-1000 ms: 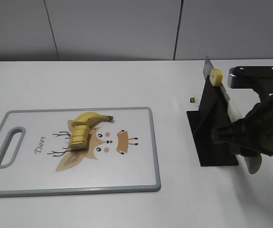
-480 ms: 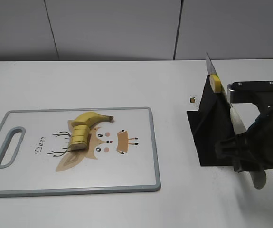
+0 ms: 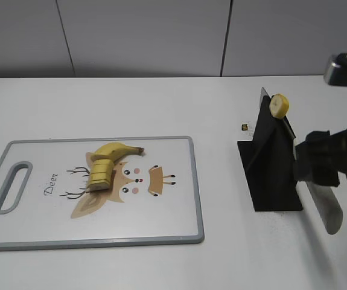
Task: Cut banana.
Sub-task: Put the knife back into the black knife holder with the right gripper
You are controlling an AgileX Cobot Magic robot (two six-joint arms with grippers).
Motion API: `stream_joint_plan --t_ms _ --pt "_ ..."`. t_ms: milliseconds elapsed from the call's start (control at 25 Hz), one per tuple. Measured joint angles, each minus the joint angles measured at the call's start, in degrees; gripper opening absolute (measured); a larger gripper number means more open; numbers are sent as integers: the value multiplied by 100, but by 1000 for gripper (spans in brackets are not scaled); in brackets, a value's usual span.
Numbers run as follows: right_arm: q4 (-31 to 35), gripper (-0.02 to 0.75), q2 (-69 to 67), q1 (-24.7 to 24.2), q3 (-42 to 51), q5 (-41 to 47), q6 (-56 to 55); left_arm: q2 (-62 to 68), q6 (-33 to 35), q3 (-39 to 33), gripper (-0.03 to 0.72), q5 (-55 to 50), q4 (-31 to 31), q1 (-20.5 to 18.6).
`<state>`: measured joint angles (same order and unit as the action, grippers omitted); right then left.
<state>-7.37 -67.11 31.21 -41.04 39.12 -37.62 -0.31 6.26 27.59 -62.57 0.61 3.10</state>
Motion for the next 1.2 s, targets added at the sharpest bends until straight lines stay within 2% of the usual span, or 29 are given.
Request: stream_joint_plan --t_ms 360,520,680,840,1080,1200 --pt "81 584 1462 0 -538 337 1165 0 0 0 551 0 0 0" --pt "476 584 2053 0 -543 1300 2165 0 0 0 551 0 0 0" --pt "569 584 2679 0 -499 2056 2899 0 0 0 551 0 0 0" --pt "578 584 3449 0 -84 2138 3087 0 0 0 542 0 0 0" --pt "553 584 4728 0 1069 2162 3146 0 0 0 533 0 -6 0" --pt "553 584 5315 0 1218 2117 3152 0 0 0 533 5 -10 0"
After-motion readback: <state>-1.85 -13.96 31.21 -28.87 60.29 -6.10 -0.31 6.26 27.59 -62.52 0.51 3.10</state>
